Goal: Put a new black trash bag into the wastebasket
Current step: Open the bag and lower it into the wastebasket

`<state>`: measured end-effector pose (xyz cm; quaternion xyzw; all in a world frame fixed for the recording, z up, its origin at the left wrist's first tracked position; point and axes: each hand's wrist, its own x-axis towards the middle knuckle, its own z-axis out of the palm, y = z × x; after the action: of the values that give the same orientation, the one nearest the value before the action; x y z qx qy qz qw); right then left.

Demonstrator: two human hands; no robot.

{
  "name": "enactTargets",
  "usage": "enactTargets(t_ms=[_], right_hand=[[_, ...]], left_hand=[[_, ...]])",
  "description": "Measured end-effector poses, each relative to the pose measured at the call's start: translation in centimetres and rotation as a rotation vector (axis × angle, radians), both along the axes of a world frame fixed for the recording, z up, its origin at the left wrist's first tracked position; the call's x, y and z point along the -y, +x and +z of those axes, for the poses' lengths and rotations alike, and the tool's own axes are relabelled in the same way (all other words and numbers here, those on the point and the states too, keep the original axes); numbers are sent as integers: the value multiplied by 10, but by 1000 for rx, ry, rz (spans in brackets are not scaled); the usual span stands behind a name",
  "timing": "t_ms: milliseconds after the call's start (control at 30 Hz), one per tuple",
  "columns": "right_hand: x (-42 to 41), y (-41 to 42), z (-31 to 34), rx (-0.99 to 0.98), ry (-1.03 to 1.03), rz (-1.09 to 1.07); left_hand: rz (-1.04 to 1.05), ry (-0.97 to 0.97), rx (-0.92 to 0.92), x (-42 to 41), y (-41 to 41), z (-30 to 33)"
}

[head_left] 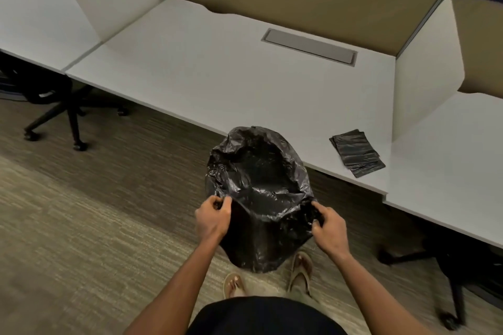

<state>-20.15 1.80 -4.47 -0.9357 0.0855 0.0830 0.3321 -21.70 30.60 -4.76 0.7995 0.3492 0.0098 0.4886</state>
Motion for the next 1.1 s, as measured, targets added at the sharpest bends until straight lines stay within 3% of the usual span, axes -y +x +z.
enactTargets(t_ms=[167, 367, 433, 567, 733, 967, 1100], right_hand=[[10, -4, -6, -124, -77, 37], [20, -38, -17, -414, -111, 232], [22, -47, -23, -439, -112, 224], [25, -47, -25, -359, -73, 132], [24, -31, -10, -95, 19, 79], [33, -16, 2, 145, 49, 89], [44, -5, -1, 121, 28, 85]], left_hand=[[-2, 50, -24, -4, -6, -5], [-365, 127, -436, -4, -55, -49], [-410, 110, -488, -4, -65, -55], [-346, 82, -384, -1, -61, -50], [-145, 82, -152, -1, -28, -35], [49, 124, -48, -8, 8, -26], [175, 75, 19, -9, 14, -23]])
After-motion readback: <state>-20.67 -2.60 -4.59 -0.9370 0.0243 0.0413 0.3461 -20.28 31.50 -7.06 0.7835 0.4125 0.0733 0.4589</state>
